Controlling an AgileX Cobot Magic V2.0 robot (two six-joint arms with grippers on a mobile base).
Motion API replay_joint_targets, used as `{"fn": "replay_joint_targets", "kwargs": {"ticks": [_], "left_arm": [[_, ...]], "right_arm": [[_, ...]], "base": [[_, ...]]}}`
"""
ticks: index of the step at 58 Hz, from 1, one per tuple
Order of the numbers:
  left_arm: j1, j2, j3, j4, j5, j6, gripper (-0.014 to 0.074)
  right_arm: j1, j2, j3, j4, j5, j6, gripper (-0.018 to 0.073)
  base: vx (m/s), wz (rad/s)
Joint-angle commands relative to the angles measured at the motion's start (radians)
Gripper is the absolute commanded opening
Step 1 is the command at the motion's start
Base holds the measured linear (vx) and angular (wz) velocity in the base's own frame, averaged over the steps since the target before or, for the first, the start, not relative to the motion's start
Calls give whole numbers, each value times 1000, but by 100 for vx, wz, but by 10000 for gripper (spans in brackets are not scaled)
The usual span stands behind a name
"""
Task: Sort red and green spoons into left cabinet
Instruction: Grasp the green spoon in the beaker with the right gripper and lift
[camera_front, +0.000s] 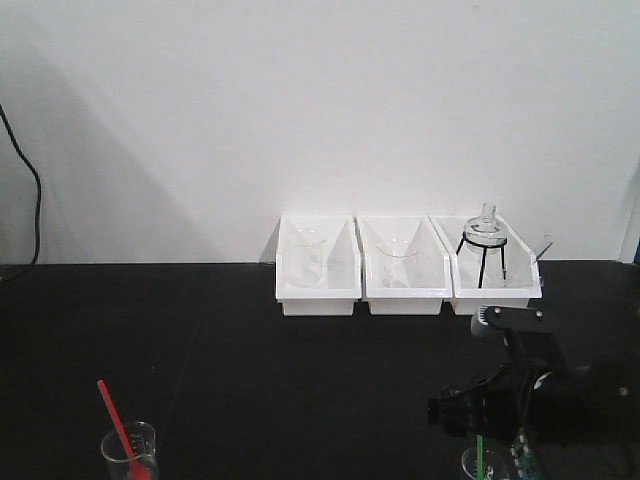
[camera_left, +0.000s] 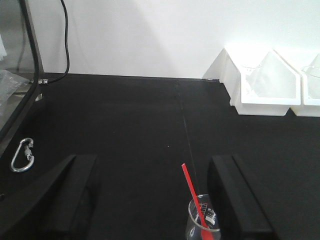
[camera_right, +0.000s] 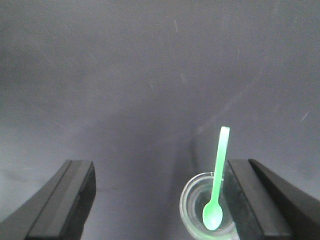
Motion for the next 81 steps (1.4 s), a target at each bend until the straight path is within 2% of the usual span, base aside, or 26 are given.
{"fn": "replay_joint_targets", "kwargs": {"ticks": [1, 21, 31, 55, 63, 81], "left_arm": [[-2, -5, -40, -7, -73, -5, 564], [-2, -5, -40, -5, -57, -5, 564], [-2, -5, -40, 0, -45, -5, 564], [-2, -5, -40, 0, -21, -5, 564], [-2, -5, -40, 0, -21, -5, 564], [-2, -5, -40, 0, -20, -5, 564]], "right_arm": [[-1, 17, -52, 9, -76, 5, 566], [-1, 66, -68, -9, -116, 6, 565], [-1, 66, -68, -49, -59, 6, 565], [-7, 66, -143, -267, -20, 202, 565], [-35, 66, -162, -279, 0, 260, 565], [-60, 119, -160, -283, 21, 261, 563]], "base": [[0, 0], [0, 0], [0, 0], [0, 0], [0, 0], [0, 0]]}}
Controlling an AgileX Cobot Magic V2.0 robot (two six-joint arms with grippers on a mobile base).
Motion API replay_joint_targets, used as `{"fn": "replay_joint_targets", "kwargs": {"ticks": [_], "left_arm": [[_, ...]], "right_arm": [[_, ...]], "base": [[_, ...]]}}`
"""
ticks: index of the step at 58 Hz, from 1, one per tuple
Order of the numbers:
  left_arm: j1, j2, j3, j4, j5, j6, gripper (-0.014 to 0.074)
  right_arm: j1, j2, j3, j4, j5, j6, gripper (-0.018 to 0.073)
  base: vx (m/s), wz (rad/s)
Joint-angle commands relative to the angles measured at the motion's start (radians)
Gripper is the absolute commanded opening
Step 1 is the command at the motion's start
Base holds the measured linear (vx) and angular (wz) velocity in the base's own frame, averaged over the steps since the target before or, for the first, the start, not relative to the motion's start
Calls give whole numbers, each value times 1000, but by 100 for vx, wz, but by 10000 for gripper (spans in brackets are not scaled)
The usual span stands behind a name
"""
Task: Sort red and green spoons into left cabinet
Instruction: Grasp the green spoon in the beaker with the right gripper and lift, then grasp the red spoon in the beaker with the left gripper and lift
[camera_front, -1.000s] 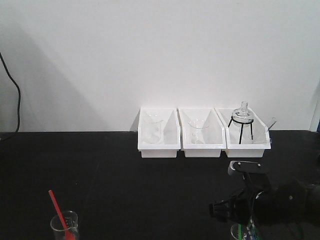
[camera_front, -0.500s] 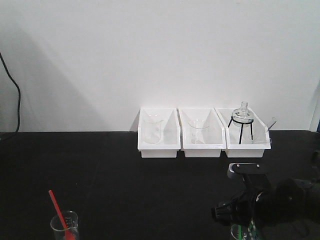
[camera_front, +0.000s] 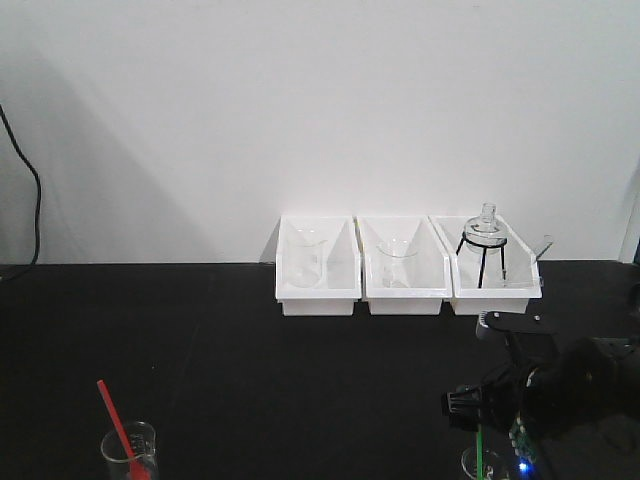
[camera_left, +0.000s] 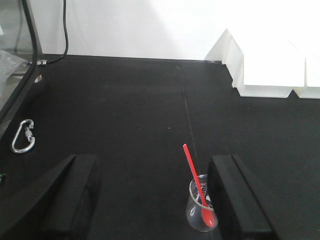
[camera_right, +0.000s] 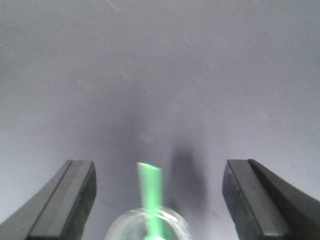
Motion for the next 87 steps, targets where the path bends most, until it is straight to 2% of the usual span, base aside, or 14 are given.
{"fn": "replay_joint_targets", "kwargs": {"ticks": [1, 17, 24, 29, 47, 62, 77, 87], "left_arm": [[-2, -5, -40, -1, -79, -5, 564], [-2, -5, -40, -1, -78, -5, 564], [-2, -5, -40, -1, -72, -5, 564], [-2, -5, -40, -1, -65, -5, 564], [-2, -5, -40, -2, -50, -5, 564], [-2, -5, -40, -28, -15, -7, 564], [-2, 3, -40, -217, 39, -6, 564], [-2, 105, -40, -307, -71, 10, 564]], "right_arm": [[-7, -27, -30, 2, -50, 2, 561], [-7, 13, -30, 26, -75, 2, 491], [-7, 12, -30, 24, -76, 1, 429], [-7, 12, -30, 24, -79, 1, 358], [-7, 2, -35, 24, -85, -3, -12], [-7, -82, -35, 24, -134, -4, -7], [-7, -247, -35, -7, -143, -20, -7], [-7, -341, -35, -7, -142, -72, -7]], "base": [[0, 0], [0, 0], [0, 0], [0, 0], [0, 0], [0, 0], [0, 0], [0, 0]]}}
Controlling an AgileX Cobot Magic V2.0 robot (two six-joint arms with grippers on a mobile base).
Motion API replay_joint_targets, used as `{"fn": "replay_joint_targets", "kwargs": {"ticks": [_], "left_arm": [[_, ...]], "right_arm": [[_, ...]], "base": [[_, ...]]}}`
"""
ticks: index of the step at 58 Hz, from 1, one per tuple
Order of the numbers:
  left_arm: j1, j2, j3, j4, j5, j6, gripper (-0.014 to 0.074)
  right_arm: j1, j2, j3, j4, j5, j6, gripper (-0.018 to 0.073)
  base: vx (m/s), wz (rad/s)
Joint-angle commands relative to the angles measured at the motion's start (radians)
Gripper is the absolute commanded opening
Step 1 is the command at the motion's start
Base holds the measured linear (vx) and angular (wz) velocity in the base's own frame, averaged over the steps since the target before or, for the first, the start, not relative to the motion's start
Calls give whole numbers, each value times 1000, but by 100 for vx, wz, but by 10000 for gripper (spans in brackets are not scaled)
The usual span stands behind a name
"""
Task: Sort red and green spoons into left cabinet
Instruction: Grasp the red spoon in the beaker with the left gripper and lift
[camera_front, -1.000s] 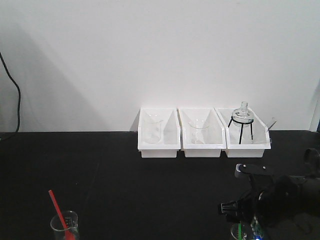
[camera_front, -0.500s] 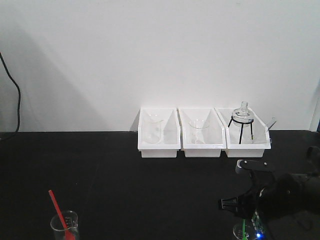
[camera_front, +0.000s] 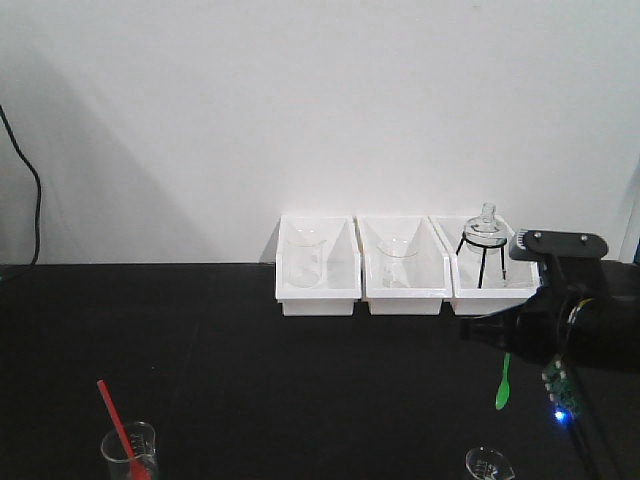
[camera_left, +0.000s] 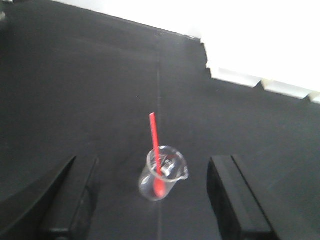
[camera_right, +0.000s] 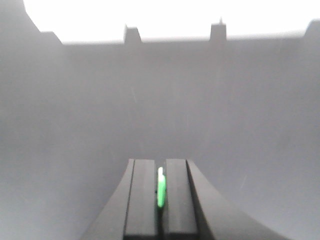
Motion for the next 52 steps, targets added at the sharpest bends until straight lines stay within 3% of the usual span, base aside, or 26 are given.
{"fn": "replay_joint_targets", "kwargs": {"ticks": [1, 7, 18, 34, 52], "left_arm": [[-2, 66, -40, -59, -150, 12, 564], [-2, 169, -43, -95, -222, 34, 564], [-31, 354, -134, -99, -198, 129, 564], [-96, 571, -262, -99, -203, 131, 564], [-111, 739, -355, -118, -207, 131, 564]], "right_arm": [[-5, -86, -32, -8, -66, -40, -7], [-5, -118, -32, -8, -52, -50, -6], [-5, -139, -32, -8, 1, -61, -4], [-5, -139, -32, -11, 33, -102, -4], [-5, -139, -32, -39, 26, -101, -4]], "base": [[0, 0], [0, 0], [0, 0], [0, 0], [0, 0]]}}
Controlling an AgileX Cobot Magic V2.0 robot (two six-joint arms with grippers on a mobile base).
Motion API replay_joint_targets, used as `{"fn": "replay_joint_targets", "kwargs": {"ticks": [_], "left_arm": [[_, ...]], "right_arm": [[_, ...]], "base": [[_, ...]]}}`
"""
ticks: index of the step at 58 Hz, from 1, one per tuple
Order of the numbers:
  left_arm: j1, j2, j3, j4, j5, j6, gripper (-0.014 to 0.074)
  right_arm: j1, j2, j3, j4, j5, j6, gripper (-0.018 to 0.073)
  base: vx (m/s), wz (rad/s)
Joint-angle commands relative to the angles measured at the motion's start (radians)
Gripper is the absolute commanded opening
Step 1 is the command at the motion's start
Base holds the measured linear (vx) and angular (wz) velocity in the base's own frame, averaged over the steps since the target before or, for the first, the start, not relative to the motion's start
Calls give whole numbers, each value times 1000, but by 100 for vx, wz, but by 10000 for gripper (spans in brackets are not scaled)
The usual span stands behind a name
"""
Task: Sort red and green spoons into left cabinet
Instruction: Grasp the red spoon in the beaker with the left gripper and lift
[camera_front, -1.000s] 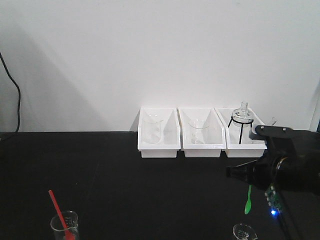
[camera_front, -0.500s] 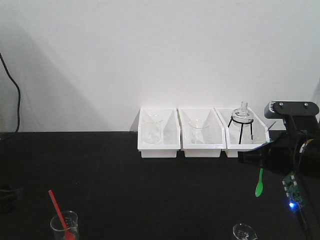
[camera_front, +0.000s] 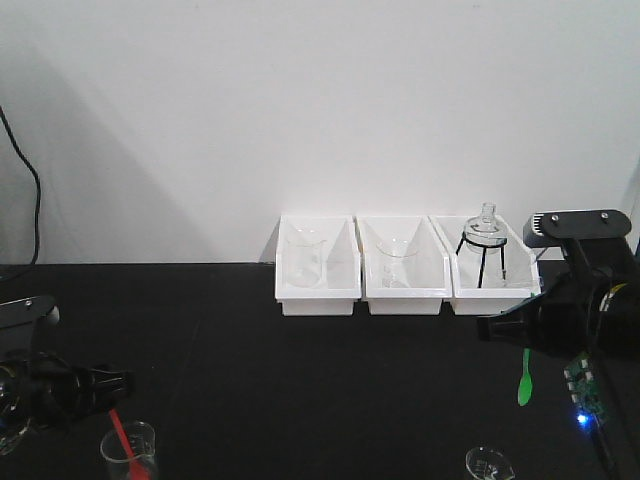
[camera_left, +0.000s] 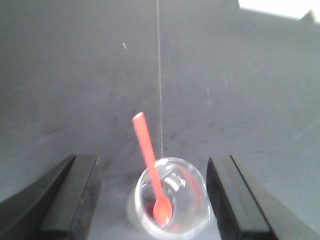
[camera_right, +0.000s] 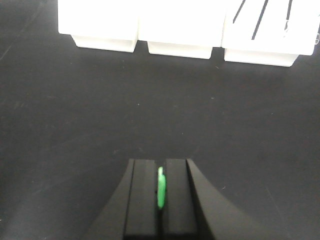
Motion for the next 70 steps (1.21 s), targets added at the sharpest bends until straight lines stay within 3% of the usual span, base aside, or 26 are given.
{"fn": "replay_joint_targets", "kwargs": {"ticks": [1, 29, 37, 52, 70], "left_arm": [[-8, 4, -56, -22, -74, 2, 564], [-8, 136, -107, -31, -75, 1, 548], [-8, 136, -107, -31, -76, 0, 443], [-8, 136, -107, -30, -86, 1, -6], [-8, 57, -107, -26, -125, 2, -8]], "right_arm": [[-5, -37, -32, -29, -73, -8, -4], [-5, -37, -32, -47, -71, -8, -4], [-5, -37, -32, -47, -71, -8, -4], [-5, -37, -32, -46, -67, -5, -4], [-5, -37, -32, -46, -72, -5, -4]], "base": [[0, 0], [0, 0], [0, 0], [0, 0], [0, 0]]}}
